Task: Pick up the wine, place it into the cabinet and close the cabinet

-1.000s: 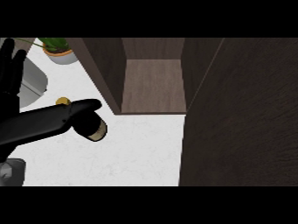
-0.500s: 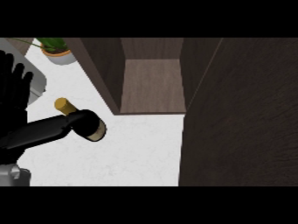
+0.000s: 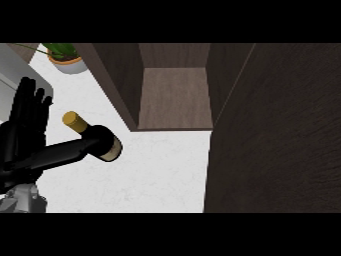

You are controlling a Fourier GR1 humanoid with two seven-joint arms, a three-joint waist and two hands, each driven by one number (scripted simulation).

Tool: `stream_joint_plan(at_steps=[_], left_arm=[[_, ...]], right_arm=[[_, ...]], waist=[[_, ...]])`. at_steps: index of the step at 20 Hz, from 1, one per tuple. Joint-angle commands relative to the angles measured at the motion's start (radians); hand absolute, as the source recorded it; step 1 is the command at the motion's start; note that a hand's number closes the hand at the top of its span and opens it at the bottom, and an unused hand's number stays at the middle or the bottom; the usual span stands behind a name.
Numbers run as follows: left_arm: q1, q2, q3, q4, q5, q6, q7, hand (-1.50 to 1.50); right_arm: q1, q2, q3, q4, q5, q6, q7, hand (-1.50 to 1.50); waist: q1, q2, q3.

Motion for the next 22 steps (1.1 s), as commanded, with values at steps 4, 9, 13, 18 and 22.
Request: stream_joint_plan(at_steps=[4,9,13,18,22], left_arm=[[0.051,0.000,0.058,0.121,0.081,-0.074,-0.150,-1.50],[0.139,-0.018,0.077,0.196,0.115,-0.112,-0.282,-1.50],[0.014,-0.008,0.129,0.366,0.119,-0.109,-0.308,-1.50],[0.032,-0.010,0.132,0.376,0.132,-0.127,-0.315,-1.50],[-0.012,-0.004,0.190,0.571,0.177,-0.181,-0.436,-1.50]], right_arm=[[0.054,-0.052,-0.085,-0.215,-0.098,0.025,0.067,-1.50],[0.073,-0.026,-0.053,-0.222,-0.068,0.006,0.054,-1.50],[0.116,-0.016,0.053,-0.254,0.009,-0.007,0.061,-1.50],[0.138,-0.053,-0.004,-0.287,-0.059,0.009,0.068,-1.50],[0.101,-0.040,0.007,-0.268,-0.028,-0.007,0.063,-1.50]], waist=[[0.004,0.001,0.001],[0.005,-0.001,0.001],[-0.010,-0.001,0.000],[-0.005,-0.002,0.001],[-0.010,0.000,0.000]])
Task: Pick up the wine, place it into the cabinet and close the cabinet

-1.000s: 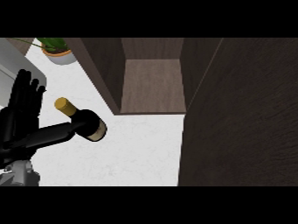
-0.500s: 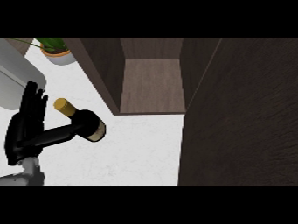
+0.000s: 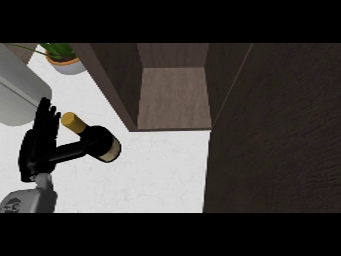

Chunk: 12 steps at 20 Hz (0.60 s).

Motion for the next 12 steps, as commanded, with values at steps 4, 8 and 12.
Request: stream_joint_plan(at_steps=[4,8,12], left_arm=[[-0.027,-0.005,0.036,0.143,0.054,-0.070,-0.094,-1.50],[-0.031,-0.031,0.026,0.227,0.030,-0.065,-0.174,-1.50],[-0.067,-0.064,0.025,0.315,0.026,-0.057,-0.227,-1.50]], right_arm=[[0.072,-0.043,-0.073,-0.266,-0.112,0.012,0.087,-1.50],[0.060,-0.026,0.027,-0.280,-0.024,-0.010,0.107,-1.50],[0.063,-0.045,-0.034,-0.262,-0.095,0.011,0.100,-1.50]], waist=[[0.001,0.000,0.001],[0.000,-0.001,0.000],[-0.002,0.001,0.001]])
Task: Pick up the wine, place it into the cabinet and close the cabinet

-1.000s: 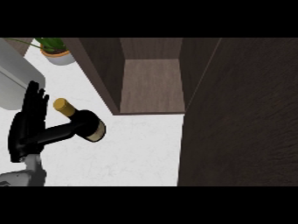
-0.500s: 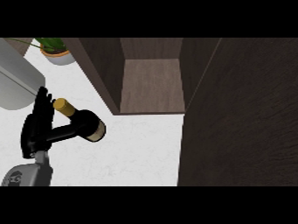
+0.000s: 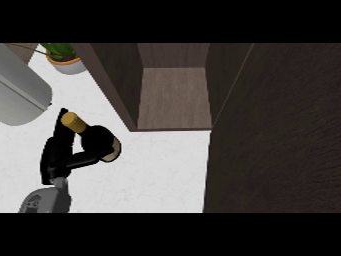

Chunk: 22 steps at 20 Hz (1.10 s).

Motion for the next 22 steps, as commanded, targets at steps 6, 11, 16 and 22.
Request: stream_joint_plan(at_steps=[6,11,16,22], left_arm=[[-0.008,-0.016,0.030,0.193,0.030,-0.073,-0.156,-1.50],[-0.044,-0.058,0.075,0.272,0.074,-0.068,-0.241,-1.50],[-0.081,-0.059,0.125,0.345,0.144,-0.099,-0.300,-1.50],[-0.133,-0.069,0.164,0.401,0.224,-0.153,-0.329,-1.50]], right_arm=[[0.042,-0.007,0.011,-0.243,-0.041,-0.024,0.106,-1.50],[0.044,-0.020,-0.028,-0.244,-0.091,-0.012,0.117,-1.50],[0.051,-0.012,0.009,-0.227,-0.046,-0.017,0.082,-1.50],[0.072,-0.014,0.030,-0.231,-0.039,-0.016,0.079,-1.50]], waist=[[0.002,0.000,0.000],[0.000,0.001,0.000],[-0.001,0.002,0.000],[-0.001,0.001,0.000]])
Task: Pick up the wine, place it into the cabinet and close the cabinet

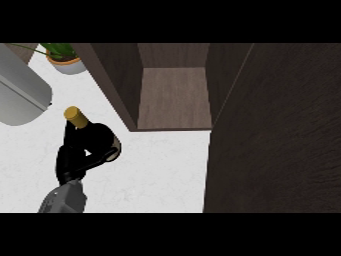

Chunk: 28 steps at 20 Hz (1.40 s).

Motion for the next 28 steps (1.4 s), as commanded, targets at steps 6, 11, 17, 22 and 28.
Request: stream_joint_plan(at_steps=[6,11,17,22,28], left_arm=[[-0.108,-0.002,0.027,0.119,0.062,-0.034,-0.045,-1.50],[-0.089,-0.016,-0.025,0.117,0.078,-0.009,-0.102,1.50],[-0.125,-0.016,-0.050,0.200,0.051,0.005,-0.142,1.50],[-0.195,-0.015,-0.062,0.218,0.059,0.088,-0.190,1.50],[0.009,0.023,-0.102,0.084,0.026,-0.126,-0.293,1.50]], right_arm=[[-0.003,-0.030,-0.016,-0.276,-0.042,-0.026,0.168,-1.50],[0.048,-0.036,-0.052,-0.256,-0.074,-0.008,0.117,-1.50],[0.024,-0.028,-0.040,-0.228,-0.074,-0.002,0.121,-1.50],[0.002,-0.032,-0.118,-0.197,-0.124,0.010,0.108,-1.50],[0.054,-0.026,-0.051,-0.227,-0.063,0.008,0.103,-1.50]], waist=[[-0.004,0.000,-0.001],[0.002,-0.002,0.001],[0.004,0.000,0.001],[0.000,0.000,0.001],[0.014,-0.009,0.001]])
